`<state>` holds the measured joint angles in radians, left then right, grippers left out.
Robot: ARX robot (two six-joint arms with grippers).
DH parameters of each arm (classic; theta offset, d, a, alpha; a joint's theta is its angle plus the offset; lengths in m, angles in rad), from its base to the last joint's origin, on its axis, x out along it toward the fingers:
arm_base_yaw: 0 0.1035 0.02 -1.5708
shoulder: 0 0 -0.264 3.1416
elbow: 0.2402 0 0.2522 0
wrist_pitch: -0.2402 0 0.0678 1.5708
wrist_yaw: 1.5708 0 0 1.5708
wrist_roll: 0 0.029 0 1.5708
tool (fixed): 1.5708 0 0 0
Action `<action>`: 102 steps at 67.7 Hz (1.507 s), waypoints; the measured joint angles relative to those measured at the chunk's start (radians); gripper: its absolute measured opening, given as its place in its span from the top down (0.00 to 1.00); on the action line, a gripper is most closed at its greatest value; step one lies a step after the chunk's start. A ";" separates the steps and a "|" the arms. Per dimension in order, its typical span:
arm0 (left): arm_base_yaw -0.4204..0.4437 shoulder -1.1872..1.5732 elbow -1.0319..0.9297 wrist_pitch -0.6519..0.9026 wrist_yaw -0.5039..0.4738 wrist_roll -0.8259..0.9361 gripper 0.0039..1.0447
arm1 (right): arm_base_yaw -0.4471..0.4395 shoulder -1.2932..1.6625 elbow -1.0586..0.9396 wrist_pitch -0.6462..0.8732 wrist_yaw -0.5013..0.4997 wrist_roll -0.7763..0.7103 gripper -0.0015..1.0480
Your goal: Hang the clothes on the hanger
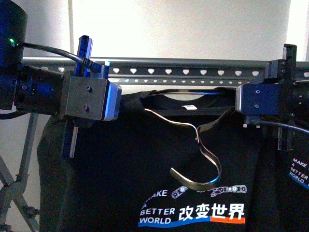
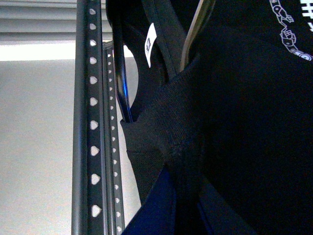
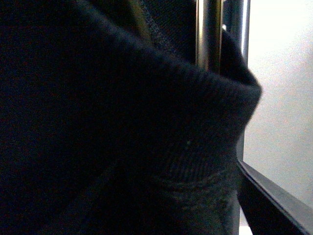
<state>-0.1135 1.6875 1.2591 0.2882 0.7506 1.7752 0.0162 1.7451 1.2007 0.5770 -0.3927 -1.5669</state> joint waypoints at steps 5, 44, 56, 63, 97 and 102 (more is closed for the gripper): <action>0.000 0.000 0.001 0.000 0.000 0.000 0.96 | -0.006 0.000 0.000 0.007 -0.010 0.002 0.53; -0.002 0.000 0.006 0.000 0.011 -0.001 0.78 | -0.043 -0.040 -0.050 -0.021 -0.080 0.070 0.91; -0.002 0.000 0.008 0.000 0.012 -0.001 0.52 | -0.069 -0.053 -0.058 -0.105 -0.087 0.079 0.91; -0.002 0.000 0.008 0.000 0.012 0.000 0.32 | -0.089 -0.066 -0.058 -0.288 -0.061 0.106 0.91; -0.002 0.000 0.008 0.007 0.005 -0.006 0.06 | -0.150 -0.088 -0.037 -0.842 -0.179 0.496 0.91; -0.005 0.006 -0.033 0.204 -0.108 -0.233 0.06 | -0.164 -0.108 -0.040 -0.891 -0.241 0.546 0.91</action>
<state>-0.1188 1.6932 1.2263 0.4923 0.6422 1.5417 -0.1482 1.6367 1.1603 -0.3141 -0.6342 -1.0214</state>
